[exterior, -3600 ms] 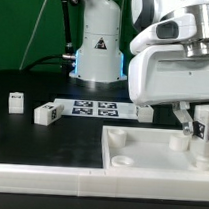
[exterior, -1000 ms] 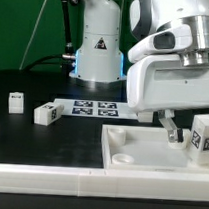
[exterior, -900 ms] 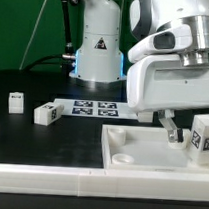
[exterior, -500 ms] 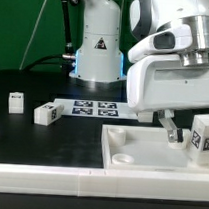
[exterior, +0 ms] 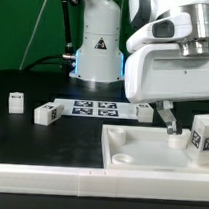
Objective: Assemble one leg
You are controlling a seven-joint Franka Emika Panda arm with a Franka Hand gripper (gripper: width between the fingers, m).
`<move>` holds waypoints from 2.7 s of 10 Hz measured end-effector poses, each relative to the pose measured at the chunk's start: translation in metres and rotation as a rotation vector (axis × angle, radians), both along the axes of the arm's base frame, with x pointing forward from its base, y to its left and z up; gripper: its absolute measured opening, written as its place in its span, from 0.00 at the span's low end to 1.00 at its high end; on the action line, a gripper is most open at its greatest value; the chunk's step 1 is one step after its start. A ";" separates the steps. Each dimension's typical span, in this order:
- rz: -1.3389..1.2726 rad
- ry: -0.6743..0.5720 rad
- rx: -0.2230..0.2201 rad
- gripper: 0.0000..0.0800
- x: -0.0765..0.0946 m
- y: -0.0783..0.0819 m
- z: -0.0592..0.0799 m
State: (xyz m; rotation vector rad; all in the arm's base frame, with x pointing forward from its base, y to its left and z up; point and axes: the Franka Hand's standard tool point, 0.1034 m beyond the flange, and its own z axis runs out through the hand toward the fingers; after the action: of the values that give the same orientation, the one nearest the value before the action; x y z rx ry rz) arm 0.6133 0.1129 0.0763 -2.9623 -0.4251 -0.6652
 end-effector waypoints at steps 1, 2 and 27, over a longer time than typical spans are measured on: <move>0.000 0.003 0.000 0.81 0.000 0.000 -0.001; 0.006 0.050 -0.007 0.81 -0.003 0.001 -0.003; -0.880 0.549 0.107 0.36 0.014 0.003 0.011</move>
Offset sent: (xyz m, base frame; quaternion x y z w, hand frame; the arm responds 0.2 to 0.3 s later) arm 0.0200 -0.0135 0.0047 -0.0135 -0.1641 -0.0024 0.9863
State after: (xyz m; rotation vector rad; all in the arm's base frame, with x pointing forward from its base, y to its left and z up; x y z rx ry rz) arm 0.6272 0.1161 0.0877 -2.9351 0.9469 0.1303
